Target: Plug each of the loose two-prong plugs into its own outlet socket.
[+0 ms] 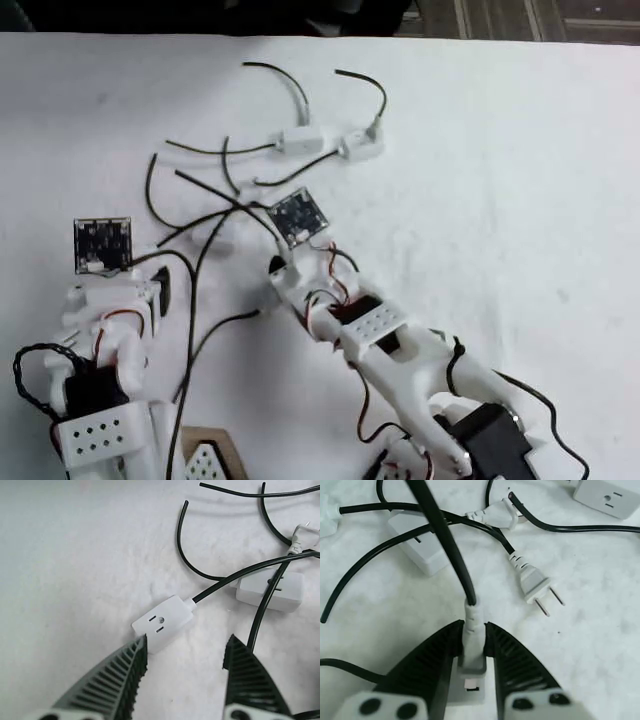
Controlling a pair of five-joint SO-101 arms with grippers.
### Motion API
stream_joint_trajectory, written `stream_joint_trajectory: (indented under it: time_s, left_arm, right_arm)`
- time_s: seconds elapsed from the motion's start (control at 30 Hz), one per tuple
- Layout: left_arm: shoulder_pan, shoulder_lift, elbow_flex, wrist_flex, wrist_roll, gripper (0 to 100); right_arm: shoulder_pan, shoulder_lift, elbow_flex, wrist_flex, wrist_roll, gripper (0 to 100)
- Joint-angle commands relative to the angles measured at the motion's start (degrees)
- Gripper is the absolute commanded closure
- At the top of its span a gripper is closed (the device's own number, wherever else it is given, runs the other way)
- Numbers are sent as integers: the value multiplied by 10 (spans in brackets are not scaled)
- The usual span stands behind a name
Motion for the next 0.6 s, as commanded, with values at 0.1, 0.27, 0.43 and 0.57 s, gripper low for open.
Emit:
stream_joint_trajectory:
  time_s: [0.1,0.27,0.43,0.57]
  left_arm:
    - [-3,-5,-2,-8,-4,747]
    - [-3,-5,-2,-8,-4,747]
    - [-3,-5,-2,-8,-4,747]
    - [-2,-5,-2,-8,-4,747]
  right_arm:
    - [0,5,1,55,4,981]
    - [0,-31,1,107,4,981]
    - [0,-100,1,190,4,981]
    - [0,-122,1,223,4,981]
